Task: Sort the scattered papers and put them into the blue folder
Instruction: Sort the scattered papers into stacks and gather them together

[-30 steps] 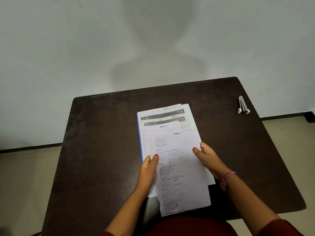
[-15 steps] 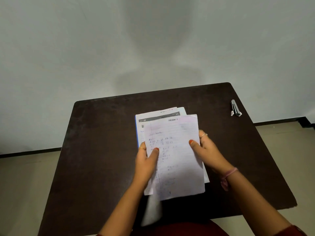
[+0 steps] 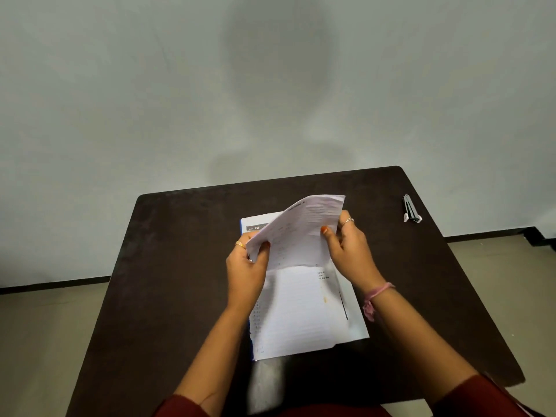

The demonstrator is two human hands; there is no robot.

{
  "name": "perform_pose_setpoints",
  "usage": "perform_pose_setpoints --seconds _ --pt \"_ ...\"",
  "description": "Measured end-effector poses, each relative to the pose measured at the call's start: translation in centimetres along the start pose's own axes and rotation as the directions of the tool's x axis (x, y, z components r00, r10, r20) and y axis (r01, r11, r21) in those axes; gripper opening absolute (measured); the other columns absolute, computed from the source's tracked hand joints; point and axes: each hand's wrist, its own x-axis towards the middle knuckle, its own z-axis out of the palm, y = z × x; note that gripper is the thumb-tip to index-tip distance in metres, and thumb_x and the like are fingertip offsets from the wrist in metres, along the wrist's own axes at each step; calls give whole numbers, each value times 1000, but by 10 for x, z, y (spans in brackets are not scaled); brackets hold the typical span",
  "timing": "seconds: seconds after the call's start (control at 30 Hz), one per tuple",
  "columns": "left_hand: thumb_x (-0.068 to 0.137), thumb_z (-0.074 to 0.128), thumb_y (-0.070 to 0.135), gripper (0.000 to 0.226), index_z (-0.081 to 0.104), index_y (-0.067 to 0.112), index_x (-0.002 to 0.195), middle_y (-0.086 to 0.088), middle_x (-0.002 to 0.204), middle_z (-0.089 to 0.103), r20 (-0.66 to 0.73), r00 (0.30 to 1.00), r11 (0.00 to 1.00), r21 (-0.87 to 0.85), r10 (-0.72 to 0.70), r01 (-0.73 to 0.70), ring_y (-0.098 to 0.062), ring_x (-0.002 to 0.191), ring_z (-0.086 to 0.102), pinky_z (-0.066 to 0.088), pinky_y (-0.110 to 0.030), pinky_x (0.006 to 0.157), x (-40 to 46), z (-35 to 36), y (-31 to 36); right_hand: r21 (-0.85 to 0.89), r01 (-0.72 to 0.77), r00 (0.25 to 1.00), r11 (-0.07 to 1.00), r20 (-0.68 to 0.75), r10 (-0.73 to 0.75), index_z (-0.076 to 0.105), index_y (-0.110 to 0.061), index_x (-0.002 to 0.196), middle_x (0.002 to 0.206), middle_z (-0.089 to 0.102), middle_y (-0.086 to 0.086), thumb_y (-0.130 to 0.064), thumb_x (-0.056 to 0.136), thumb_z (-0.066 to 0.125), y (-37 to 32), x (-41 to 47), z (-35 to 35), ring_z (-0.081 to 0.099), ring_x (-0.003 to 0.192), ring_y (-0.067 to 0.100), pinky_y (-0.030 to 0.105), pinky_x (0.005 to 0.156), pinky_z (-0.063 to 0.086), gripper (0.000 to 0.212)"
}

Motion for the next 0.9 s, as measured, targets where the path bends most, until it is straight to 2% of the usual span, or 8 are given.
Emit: perform_pose_setpoints --seconds 0.2,0.27,0.37,0.47,0.63,0.77,0.83,0.9 --pt "90 62 4 31 59 34 99 30 93 64 25 999 999 6 -46 46 9 95 59 49 -11 81 3 0 -23 2 -107 992 994 67 106 43 -8 126 114 56 1 -16 97 50 17 -3 10 58 104 17 24 85 51 31" --pt "89 64 6 34 56 35 104 24 98 64 24 996 996 -13 -84 85 9 96 60 49 -11 81 6 0 -31 25 -144 986 989 84 142 41 -12 127 122 56 4 -16 97 49 22 -3 11 57 109 19 30 93 51 31" --pt "89 65 10 36 52 28 116 16 105 62 22 987 986 -41 -161 162 4 96 61 48 -12 80 11 1 -43 34 -175 980 984 97 171 39 -12 131 129 54 4 -16 98 48 25 -2 13 54 116 18 26 96 46 34" --pt "91 63 13 36 51 14 124 10 106 60 24 979 978 -29 -205 205 0 95 58 50 -11 75 12 4 -48 13 -177 975 984 141 173 38 -12 133 126 53 0 -18 98 46 26 0 16 53 115 16 24 95 47 36" --pt "90 65 17 31 54 17 118 9 107 63 23 966 961 -96 -258 259 -6 100 61 51 -20 84 18 5 -54 4 -174 980 985 102 173 40 -9 131 121 52 -3 -17 100 41 26 7 18 50 108 8 6 81 42 32" --pt "89 65 19 25 56 15 112 8 103 65 17 954 945 -132 -299 299 -13 101 63 54 -16 74 24 7 -60 -10 -162 976 987 143 162 43 -8 128 120 54 -2 -17 101 39 29 12 21 51 106 8 3 76 41 28" --pt "90 63 18 21 57 15 110 7 101 66 18 954 940 -165 -300 298 -12 98 64 54 -14 69 26 9 -57 4 -150 980 989 134 148 46 -7 126 116 55 -3 -16 101 40 28 16 19 53 105 9 0 74 42 27" --pt "90 63 16 19 58 17 108 6 102 67 21 959 935 -214 -284 282 -8 95 66 55 -17 72 32 13 -51 22 -129 986 991 113 126 48 -7 125 114 58 -3 -15 101 41 26 23 14 56 102 9 0 75 42 27"
